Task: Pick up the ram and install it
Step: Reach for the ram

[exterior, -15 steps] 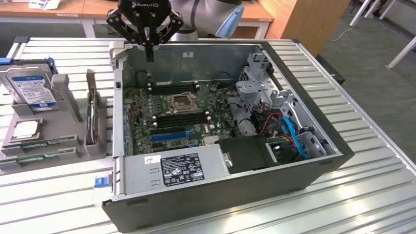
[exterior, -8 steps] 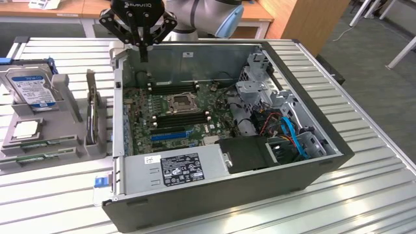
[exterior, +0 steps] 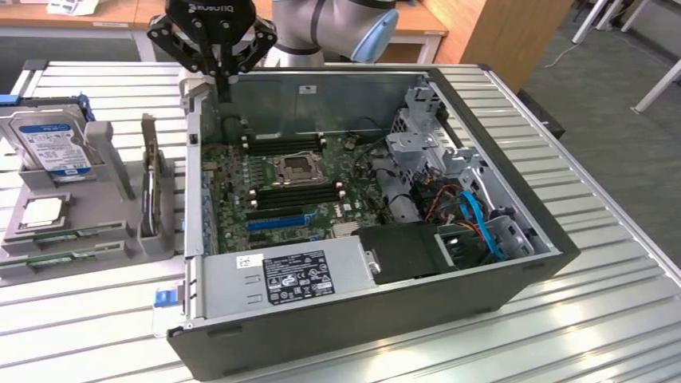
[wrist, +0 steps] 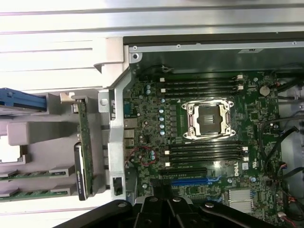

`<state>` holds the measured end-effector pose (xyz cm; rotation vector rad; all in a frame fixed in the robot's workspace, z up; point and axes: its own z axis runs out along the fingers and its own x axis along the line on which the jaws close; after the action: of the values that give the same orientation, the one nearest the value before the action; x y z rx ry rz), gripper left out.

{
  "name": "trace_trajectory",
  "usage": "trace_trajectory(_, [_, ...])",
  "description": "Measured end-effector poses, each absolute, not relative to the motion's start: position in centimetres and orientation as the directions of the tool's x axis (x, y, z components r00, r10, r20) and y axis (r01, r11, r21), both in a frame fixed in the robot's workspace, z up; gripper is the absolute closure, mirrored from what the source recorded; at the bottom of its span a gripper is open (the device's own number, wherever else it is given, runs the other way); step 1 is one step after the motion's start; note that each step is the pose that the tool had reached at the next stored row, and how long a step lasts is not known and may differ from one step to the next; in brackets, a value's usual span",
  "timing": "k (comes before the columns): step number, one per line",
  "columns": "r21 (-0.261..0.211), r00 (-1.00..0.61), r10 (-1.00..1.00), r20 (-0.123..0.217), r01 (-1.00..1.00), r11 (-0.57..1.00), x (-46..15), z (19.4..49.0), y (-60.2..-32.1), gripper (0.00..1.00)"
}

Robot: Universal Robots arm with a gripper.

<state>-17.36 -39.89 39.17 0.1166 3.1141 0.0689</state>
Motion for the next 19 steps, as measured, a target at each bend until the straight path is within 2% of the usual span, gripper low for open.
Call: trace_trajectory(19, [0.045, -0.997, 0.075, -0.022, 0.074, 0.996, -20.5, 39.0, -39.9, 0.90])
